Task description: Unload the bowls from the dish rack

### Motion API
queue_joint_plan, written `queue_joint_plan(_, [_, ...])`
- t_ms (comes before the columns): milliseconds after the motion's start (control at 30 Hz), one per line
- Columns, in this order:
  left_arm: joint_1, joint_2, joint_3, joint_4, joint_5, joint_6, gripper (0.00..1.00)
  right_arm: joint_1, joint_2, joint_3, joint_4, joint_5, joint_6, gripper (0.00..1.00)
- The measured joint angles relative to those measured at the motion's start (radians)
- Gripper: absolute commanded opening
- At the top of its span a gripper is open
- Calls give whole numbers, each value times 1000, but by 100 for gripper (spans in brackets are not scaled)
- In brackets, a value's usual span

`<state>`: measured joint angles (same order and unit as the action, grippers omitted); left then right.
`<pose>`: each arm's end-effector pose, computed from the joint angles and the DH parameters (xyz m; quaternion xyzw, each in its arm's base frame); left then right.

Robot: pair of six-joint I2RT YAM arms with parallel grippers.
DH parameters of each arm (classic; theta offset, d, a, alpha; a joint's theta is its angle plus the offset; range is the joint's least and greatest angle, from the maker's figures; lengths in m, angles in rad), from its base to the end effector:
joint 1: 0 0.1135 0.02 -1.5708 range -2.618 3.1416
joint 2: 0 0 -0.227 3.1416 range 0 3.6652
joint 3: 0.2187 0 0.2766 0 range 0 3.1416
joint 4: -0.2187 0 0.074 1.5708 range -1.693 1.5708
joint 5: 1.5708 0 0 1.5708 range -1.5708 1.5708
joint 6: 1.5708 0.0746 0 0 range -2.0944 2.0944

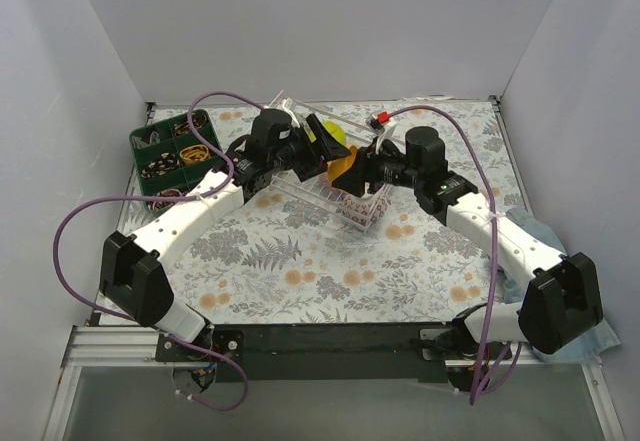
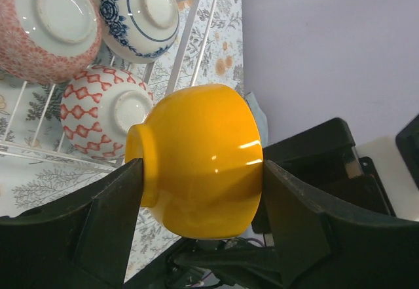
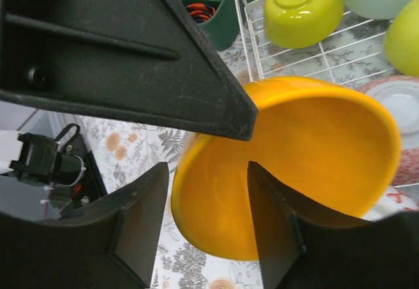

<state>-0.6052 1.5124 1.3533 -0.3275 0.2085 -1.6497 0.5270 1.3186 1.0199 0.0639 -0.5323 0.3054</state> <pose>0.3307 -0.2475 0.2879 -0.3785 0.7652 -0.5018 0.1396 0.3038 0.2206 0.2790 -0.2457 0.7348 0.4305 0.4631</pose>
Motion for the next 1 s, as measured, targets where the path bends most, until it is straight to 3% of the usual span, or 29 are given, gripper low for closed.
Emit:
queue_joint_plan(67, [0,-3,-19,24,13,-21,1,7,6,1,0,-3,-6,29])
queue_joint_plan(100, [0,-5,-27,31,18,-29,2,9,6,1,-2,-4,-8,17])
queue_joint_plan(200, [0,-7,-53,56,17,-46,14,17,3,5,-11,-15,-19,1])
queue_joint_plan(333, [-3,-21,-71,70,17,-46,44,19,-17,6,-48,-6,-50,1])
queue_joint_plan(367, [-6,-25,-72,70,18,-44,57,22,-27,9,-67,0,-58,1])
queue_joint_plan(500, [-18,-50,-72,93,21,-18,84,34,-68,52,-168,43,-105,1])
queue_joint_plan(600, [-19,-78,-72,92,-3,63,98,37,-100,92,-293,120,-141,1])
queue_joint_plan(867, [2,-185,-73,12,-208,295,98,-18,-127,148,-632,439,-205,1])
queue_joint_plan(1000, [2,-248,-124,-24,-303,380,98,-115,-96,188,-739,547,-220,1])
